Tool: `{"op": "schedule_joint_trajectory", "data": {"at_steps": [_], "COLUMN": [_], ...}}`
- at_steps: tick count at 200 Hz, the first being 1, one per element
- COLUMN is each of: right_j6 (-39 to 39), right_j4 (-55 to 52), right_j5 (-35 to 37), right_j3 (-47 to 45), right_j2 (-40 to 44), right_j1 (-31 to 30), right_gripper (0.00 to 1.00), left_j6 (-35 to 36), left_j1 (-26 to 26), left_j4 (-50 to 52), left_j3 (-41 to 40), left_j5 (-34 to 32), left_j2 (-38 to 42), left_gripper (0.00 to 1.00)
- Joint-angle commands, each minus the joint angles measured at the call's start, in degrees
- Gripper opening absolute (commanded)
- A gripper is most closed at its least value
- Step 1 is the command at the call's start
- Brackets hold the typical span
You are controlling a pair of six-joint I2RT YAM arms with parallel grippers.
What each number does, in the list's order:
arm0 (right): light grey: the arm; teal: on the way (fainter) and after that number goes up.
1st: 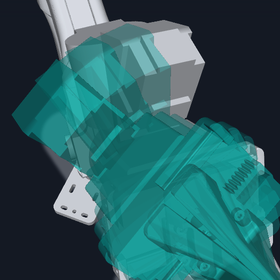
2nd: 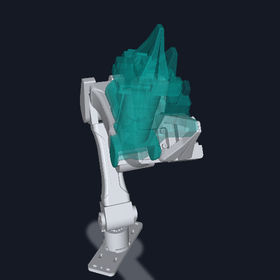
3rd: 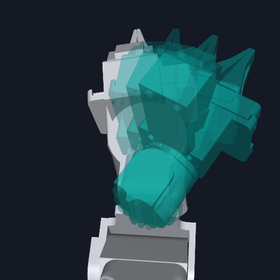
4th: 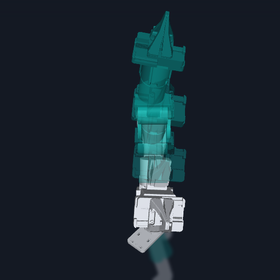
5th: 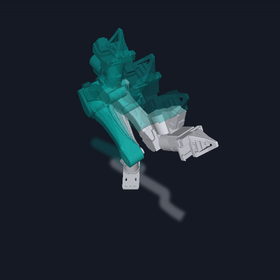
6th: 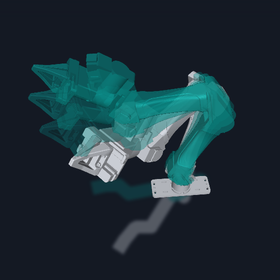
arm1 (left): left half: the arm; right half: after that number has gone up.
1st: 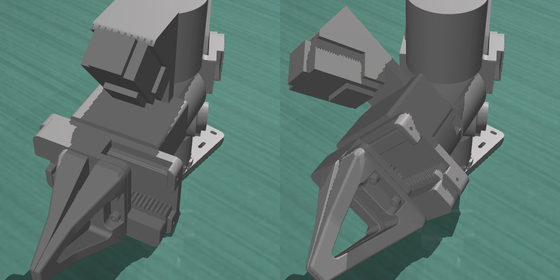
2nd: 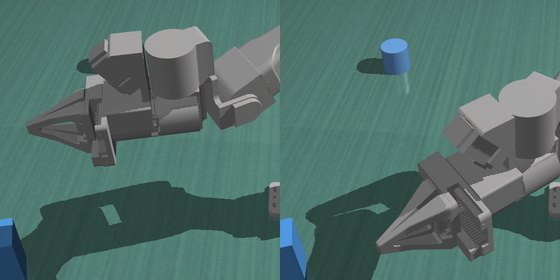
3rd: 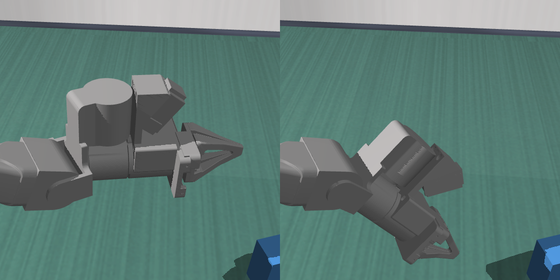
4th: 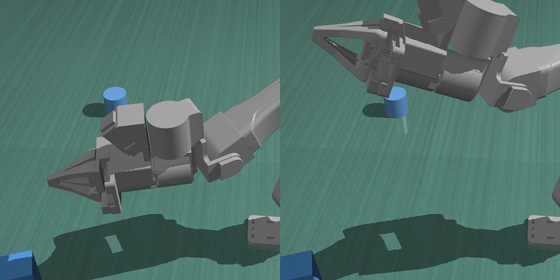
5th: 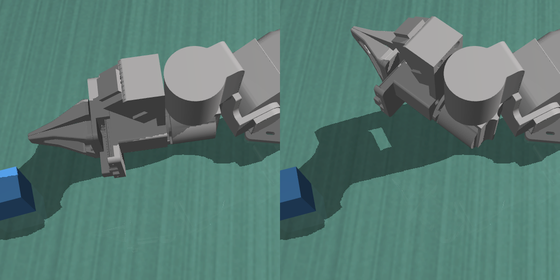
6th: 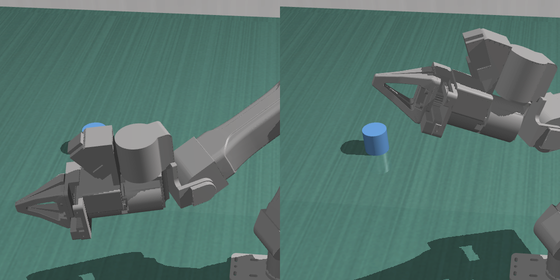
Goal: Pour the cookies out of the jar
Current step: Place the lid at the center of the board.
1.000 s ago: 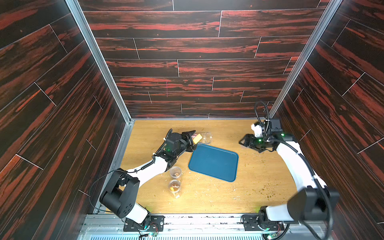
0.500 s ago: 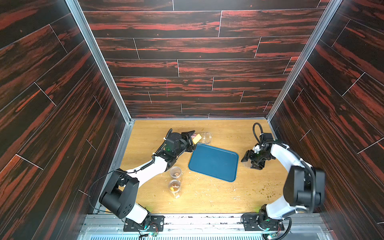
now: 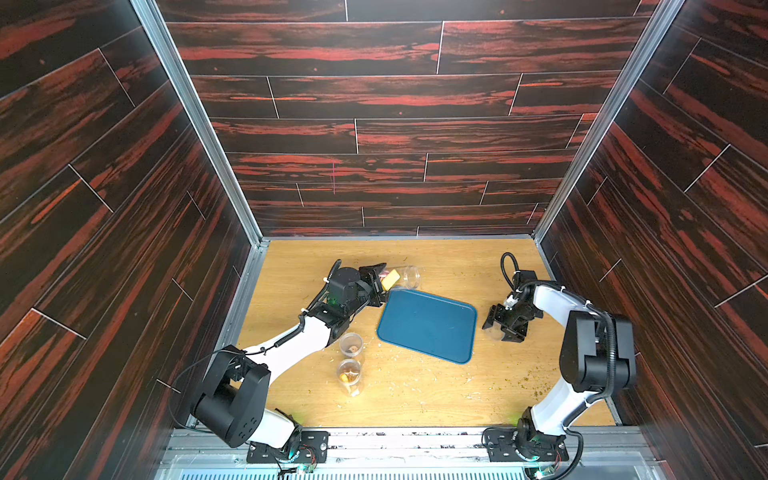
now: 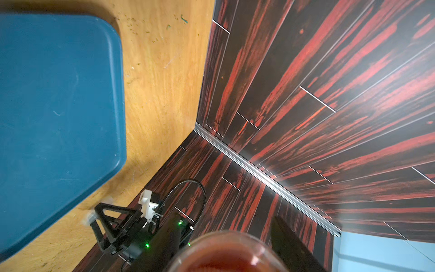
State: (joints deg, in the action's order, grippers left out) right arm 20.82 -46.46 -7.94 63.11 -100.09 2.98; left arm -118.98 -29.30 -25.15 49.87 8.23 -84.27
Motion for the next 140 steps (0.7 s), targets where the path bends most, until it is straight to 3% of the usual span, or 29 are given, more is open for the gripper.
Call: {"op": "schedule_joint_trajectory", "data": {"at_steps": [1, 50, 76, 106, 140], "right_j6": [-0.1, 1.2, 3.0, 6.6, 8.2], "right_j4": [-0.8, -2.1, -2.1, 0.3, 0.9], "right_j5": [1.0, 1.4, -2.8, -10.7, -15.6], "right_j3": [0.4, 3.4, 7.3, 9.9, 10.2], "right_j2": [-2.0, 0.8, 4.6, 8.7, 12.5], "right_j1": [0.2, 0.2, 0.2, 0.1, -0.3], "right_gripper": [0.79, 0.83, 0.83, 0.83, 0.83], "left_j6": [-0.6, -0.8, -0.2, 6.4, 14.7], "left_j1": [0.0, -0.1, 0.2, 2.7, 7.3], "left_j4": [-0.9, -1.4, -1.3, 1.4, 1.5], "left_j3": [-0.6, -1.4, -2.0, -1.3, 2.1], "left_j5": [-0.9, -1.0, -0.9, 1.3, 10.2], "left_j2": [2.2, 2.0, 1.8, -0.9, -8.2], "left_gripper": [0.52, 0.52, 0.52, 0.53, 0.53]}}
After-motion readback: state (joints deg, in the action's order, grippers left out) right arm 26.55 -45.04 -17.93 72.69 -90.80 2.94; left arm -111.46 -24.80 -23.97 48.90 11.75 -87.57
